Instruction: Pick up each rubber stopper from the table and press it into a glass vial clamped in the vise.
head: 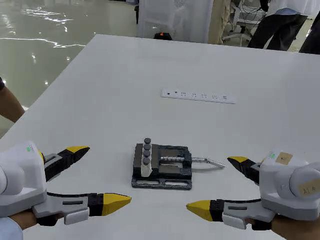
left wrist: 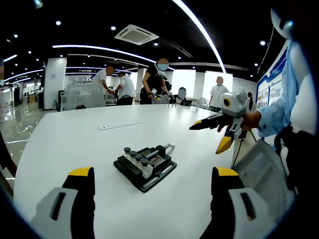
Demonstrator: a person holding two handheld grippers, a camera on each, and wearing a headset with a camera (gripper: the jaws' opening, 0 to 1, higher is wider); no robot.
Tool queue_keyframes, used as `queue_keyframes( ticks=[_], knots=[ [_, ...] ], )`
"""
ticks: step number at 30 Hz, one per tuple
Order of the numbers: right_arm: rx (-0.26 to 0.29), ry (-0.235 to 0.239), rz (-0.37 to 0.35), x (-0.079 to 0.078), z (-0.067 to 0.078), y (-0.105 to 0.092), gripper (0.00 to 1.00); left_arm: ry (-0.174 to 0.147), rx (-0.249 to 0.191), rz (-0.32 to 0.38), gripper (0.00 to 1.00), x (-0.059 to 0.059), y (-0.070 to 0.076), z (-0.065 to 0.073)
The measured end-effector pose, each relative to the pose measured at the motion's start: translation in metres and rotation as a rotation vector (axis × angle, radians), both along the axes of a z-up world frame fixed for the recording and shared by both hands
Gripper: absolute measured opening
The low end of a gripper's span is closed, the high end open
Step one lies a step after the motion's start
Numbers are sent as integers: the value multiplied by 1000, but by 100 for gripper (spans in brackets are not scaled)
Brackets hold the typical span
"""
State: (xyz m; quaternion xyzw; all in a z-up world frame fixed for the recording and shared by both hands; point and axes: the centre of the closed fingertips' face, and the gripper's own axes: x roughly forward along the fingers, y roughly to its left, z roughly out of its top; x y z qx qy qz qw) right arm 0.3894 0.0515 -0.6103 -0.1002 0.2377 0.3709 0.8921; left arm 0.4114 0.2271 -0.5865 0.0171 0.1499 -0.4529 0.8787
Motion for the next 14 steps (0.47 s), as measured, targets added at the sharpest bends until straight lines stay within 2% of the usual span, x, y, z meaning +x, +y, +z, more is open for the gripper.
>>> queue_keyframes(
  ticks=[14],
  knots=[
    [-8,3,13,-1,-1,2,92,4,4,5,95,-2,2,-2]
  ],
)
